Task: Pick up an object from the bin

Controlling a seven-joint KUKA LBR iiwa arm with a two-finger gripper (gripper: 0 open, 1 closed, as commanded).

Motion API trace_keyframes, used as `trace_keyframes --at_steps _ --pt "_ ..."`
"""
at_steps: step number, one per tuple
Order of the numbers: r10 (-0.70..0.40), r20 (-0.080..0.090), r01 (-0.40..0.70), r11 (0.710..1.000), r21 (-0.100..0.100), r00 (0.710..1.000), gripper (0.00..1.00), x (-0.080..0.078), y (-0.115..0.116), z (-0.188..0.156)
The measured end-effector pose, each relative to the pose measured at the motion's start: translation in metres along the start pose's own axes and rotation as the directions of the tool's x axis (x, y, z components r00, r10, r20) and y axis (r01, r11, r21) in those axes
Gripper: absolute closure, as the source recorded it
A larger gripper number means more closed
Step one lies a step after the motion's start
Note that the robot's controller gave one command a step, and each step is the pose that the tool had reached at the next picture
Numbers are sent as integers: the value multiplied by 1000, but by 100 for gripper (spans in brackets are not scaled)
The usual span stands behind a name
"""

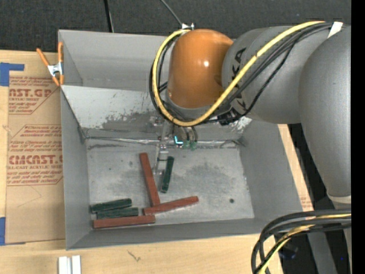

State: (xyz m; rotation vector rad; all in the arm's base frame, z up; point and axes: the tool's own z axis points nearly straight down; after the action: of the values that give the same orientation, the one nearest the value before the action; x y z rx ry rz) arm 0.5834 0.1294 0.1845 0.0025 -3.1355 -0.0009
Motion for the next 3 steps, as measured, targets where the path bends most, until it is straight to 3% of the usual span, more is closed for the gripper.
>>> trace_keyframes --at_steps 1,2,3 --pt "1 8 -1 1000 -1 1000 0 -2 -1 -5" --pt "-330 10 330 944 2 944 0 4 -14 32" --pt "-472 5 472 882 2 881 0 5 -17 53"
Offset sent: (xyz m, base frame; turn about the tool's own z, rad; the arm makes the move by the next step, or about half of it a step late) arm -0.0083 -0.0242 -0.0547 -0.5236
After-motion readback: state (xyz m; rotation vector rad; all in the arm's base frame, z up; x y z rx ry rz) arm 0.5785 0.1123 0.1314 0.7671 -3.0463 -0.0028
